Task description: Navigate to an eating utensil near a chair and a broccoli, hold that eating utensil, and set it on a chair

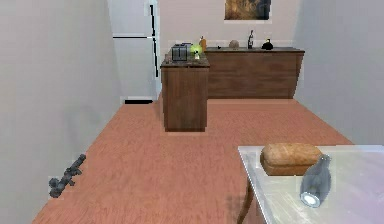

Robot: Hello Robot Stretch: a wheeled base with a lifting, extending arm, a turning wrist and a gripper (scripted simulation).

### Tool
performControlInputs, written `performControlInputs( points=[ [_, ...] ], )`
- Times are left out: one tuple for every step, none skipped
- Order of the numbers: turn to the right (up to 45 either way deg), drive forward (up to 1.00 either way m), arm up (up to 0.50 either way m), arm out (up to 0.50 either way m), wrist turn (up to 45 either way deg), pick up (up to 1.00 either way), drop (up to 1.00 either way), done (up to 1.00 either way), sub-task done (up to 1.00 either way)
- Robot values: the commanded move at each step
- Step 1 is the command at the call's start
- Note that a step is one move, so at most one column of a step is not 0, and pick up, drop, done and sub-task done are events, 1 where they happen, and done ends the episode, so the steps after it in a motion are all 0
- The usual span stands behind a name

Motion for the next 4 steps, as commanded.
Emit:
performControlInputs(
  points=[
    [0.0,0.00,0.10,0.00,0.0,0.00,0.00,0.00,0.00],
    [0.0,0.00,0.30,0.00,0.0,0.00,0.00,0.00,0.00],
    [0.0,0.00,0.00,0.00,-45.0,0.00,0.00,0.00,0.00],
    [0.0,0.00,0.00,0.00,-45.0,0.00,0.00,0.00,0.00]
  ],
)
